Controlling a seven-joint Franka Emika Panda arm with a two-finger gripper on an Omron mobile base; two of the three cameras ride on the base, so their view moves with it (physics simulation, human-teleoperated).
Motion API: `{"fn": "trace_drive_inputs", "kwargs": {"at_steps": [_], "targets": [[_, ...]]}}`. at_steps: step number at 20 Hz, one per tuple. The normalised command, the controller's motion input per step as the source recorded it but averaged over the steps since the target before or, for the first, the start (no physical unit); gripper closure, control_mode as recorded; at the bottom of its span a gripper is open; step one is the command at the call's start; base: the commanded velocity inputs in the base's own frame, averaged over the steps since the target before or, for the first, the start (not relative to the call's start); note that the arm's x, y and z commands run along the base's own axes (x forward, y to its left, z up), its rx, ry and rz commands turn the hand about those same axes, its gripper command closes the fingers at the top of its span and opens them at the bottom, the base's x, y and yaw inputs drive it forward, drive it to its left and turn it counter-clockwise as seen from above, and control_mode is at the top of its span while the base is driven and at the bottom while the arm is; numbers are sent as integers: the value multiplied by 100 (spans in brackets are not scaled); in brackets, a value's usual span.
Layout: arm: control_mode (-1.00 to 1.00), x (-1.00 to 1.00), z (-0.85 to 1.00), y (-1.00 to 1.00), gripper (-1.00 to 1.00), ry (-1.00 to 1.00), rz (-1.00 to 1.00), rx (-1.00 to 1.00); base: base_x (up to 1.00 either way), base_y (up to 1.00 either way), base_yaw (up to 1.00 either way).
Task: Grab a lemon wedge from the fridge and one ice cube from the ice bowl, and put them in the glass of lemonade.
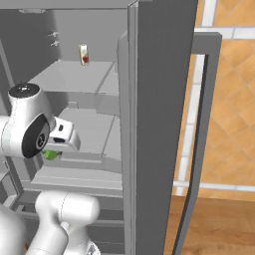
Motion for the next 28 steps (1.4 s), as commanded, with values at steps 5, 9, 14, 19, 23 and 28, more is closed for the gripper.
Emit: {"fn": "trace_drive_inputs", "kwargs": {"at_steps": [5,9,14,19,23,28], "targets": [[-100,-72,9,-5,100,0,0,0,0,0,0],[-100,-8,0,-3,100,-1,-1,0,0,0,0],[100,0,0,0,100,0,0,0,-1,0,0],[100,0,0,0,100,0,0,0,-80,0,6],[100,0,0,0,100,0,0,0,-100,0,39],[100,0,0,0,100,0,0,0,-82,0,76]]}}
